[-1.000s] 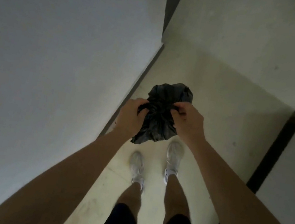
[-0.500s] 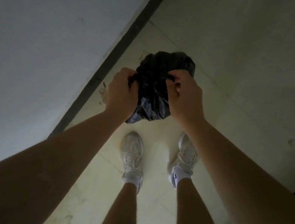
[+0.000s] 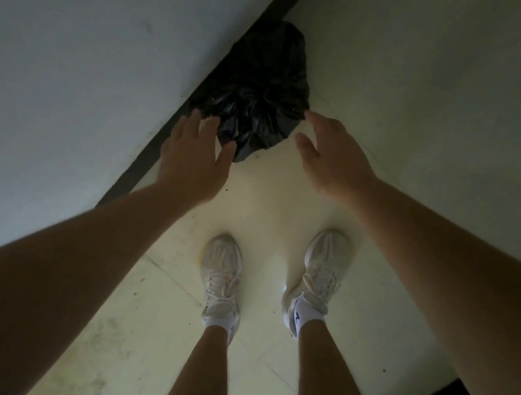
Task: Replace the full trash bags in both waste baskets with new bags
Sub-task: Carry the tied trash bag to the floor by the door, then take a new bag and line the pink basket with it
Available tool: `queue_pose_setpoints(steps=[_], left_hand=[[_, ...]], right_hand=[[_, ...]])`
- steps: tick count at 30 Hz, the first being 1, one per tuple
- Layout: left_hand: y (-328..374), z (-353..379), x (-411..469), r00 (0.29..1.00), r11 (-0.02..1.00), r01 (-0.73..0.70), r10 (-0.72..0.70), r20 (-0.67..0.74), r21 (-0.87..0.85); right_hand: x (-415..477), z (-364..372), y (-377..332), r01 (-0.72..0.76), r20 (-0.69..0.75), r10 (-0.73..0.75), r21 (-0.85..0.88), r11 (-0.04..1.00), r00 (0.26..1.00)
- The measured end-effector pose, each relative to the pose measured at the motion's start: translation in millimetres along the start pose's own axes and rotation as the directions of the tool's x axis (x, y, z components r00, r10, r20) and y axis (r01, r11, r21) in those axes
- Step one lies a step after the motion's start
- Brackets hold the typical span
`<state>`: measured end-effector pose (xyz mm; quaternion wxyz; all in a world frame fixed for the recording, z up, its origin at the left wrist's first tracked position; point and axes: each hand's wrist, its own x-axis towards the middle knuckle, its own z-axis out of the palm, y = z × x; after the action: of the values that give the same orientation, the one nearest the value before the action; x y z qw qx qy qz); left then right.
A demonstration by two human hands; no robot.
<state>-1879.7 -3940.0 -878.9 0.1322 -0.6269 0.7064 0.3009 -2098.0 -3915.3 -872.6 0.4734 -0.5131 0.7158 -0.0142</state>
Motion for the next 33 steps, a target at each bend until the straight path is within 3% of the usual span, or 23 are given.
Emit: queue_pose_setpoints(steps=[4,8,11,15,22,24,27,29,33], left_hand=[[46,-50,-25,0.982,0.978,-0.152,0.166,-0.094,0.139],[134,-139,-49,0.889,0.908,-0.369,0.407,-0.207,0.2],[210,-226,-78,0.737,0.785,-0.537,0.615,-0.282,0.309],[319,-357,-134,0.538,0.646,-0.643,0.763,-0.357,0.412],[501,-561,-299,0.042,0.294,-0.795,0.9,-0.435,0.531],[527,-582,-366,-0.101,0.171,-0.838,0.885,-0.455,0.518],[556,-581,-442,-0.225,0.019,-0.896,0.843,-0.489,0.444],[567,-558,-507,-0.32,-0.139,-0.912,0.829,-0.459,0.385],[568,-480,-636,-0.458,-0.402,-0.888,0.811,-0.365,0.222]], right_hand=[[-46,-56,-3,0.085,-0.158,-0.128,-0.252,0.964,0.979],[-109,-145,-23,0.054,-0.467,-0.208,-0.321,0.946,0.859],[-179,-226,-45,-0.033,-0.624,-0.197,-0.337,0.941,0.756],[-297,-343,-70,-0.144,-0.793,-0.201,-0.34,0.929,0.575],[-575,-514,-111,-0.435,-0.954,-0.227,-0.292,0.852,0.196],[-664,-520,-134,-0.556,-0.986,-0.166,-0.156,0.817,0.033],[-763,-501,-157,-0.615,-0.979,-0.089,0.043,0.787,-0.183],[-832,-452,-168,-0.644,-0.946,-0.027,0.198,0.739,-0.323],[-940,-322,-179,-0.767,-0.928,0.104,0.356,0.534,-0.358]])
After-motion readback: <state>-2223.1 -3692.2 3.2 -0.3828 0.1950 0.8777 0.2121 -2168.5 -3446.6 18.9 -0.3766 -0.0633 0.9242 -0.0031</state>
